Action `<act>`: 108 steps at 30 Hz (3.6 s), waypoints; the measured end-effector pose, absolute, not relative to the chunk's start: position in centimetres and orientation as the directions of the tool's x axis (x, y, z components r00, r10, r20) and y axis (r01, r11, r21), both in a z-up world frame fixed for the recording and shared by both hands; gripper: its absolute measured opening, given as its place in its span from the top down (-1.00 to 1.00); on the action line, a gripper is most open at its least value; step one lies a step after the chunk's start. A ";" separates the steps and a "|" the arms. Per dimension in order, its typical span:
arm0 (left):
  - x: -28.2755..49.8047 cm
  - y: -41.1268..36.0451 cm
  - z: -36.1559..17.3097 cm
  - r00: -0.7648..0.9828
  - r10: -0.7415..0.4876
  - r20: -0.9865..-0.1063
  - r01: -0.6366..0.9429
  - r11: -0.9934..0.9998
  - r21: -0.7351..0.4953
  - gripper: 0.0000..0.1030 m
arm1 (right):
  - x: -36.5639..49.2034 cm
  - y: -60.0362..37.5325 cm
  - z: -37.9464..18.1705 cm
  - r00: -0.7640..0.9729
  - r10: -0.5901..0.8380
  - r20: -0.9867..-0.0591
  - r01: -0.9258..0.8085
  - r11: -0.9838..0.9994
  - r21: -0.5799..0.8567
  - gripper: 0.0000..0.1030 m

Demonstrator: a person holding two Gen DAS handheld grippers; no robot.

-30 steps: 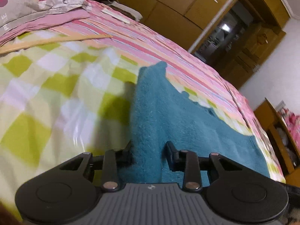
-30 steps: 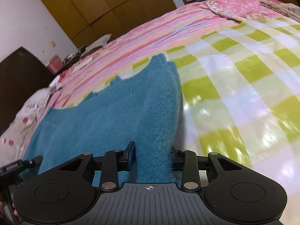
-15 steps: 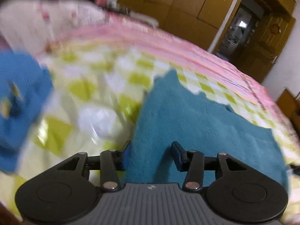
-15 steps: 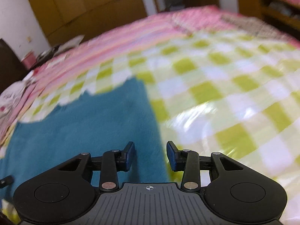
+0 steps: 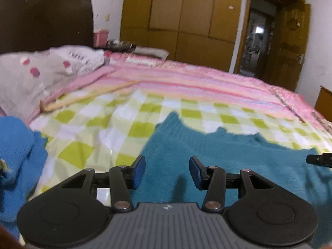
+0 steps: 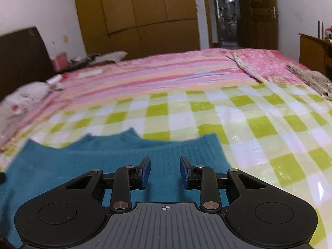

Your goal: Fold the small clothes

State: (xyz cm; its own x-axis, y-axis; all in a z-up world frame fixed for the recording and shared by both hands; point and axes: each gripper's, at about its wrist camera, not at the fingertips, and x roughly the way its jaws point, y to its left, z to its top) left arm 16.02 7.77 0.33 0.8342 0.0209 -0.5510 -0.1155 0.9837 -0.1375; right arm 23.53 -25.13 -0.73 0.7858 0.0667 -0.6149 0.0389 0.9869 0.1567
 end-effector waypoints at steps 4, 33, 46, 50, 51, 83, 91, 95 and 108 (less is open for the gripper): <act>16.7 9.6 -2.0 0.805 0.004 -0.593 -0.145 0.971 -0.190 -0.07 | 24.5 -26.6 -2.7 0.789 0.058 -0.612 0.073 0.980 0.187 0.62; 17.3 11.5 -4.5 0.812 -0.062 -0.580 -0.156 0.935 -0.319 -0.47 | 23.1 -25.9 -5.2 0.875 0.019 -0.484 0.063 0.986 0.152 0.58; 15.5 12.3 -3.3 0.797 -0.068 -0.600 -0.182 0.920 -0.347 -0.49 | 21.3 -18.3 0.6 0.822 0.010 -0.570 -0.003 1.000 0.013 0.17; 13.9 13.2 -2.9 0.772 -0.060 -0.633 -0.242 0.893 -0.380 -0.49 | 21.0 -13.4 2.2 0.795 0.099 -0.599 -0.141 0.990 -0.023 0.10; 13.4 13.4 -2.9 0.766 -0.059 -0.641 -0.254 0.887 -0.386 -0.49 | 21.0 -12.3 2.4 0.785 0.123 -0.607 -0.169 0.985 -0.018 0.07; 11.7 13.2 -3.5 0.726 -0.154 -0.670 -0.217 0.873 -0.437 -0.54 | 27.2 8.8 -2.8 0.563 0.090 -0.821 -0.480 0.845 -0.237 -0.52; 11.9 12.9 -3.7 0.728 -0.142 -0.671 -0.217 0.880 -0.422 -0.60 | 26.7 8.6 -2.9 0.580 0.108 -0.807 -0.493 0.835 -0.243 -0.52; 12.1 12.5 -3.7 0.730 -0.137 -0.669 -0.211 0.886 -0.413 -0.61 | 26.5 8.4 -2.9 0.587 0.115 -0.802 -0.502 0.829 -0.248 -0.50; 11.9 11.8 -3.5 0.740 -0.124 -0.661 -0.189 0.905 -0.381 -0.61 | 26.0 7.9 -2.8 0.602 0.132 -0.788 -0.521 0.812 -0.261 -0.35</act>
State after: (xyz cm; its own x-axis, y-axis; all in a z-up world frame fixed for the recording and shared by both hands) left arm 11.87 11.78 -3.46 0.7404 -0.1237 -0.6606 -0.1888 0.9051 -0.3811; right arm 26.00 7.94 -2.81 0.6017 0.1324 -0.7876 -0.5210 0.8125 -0.2615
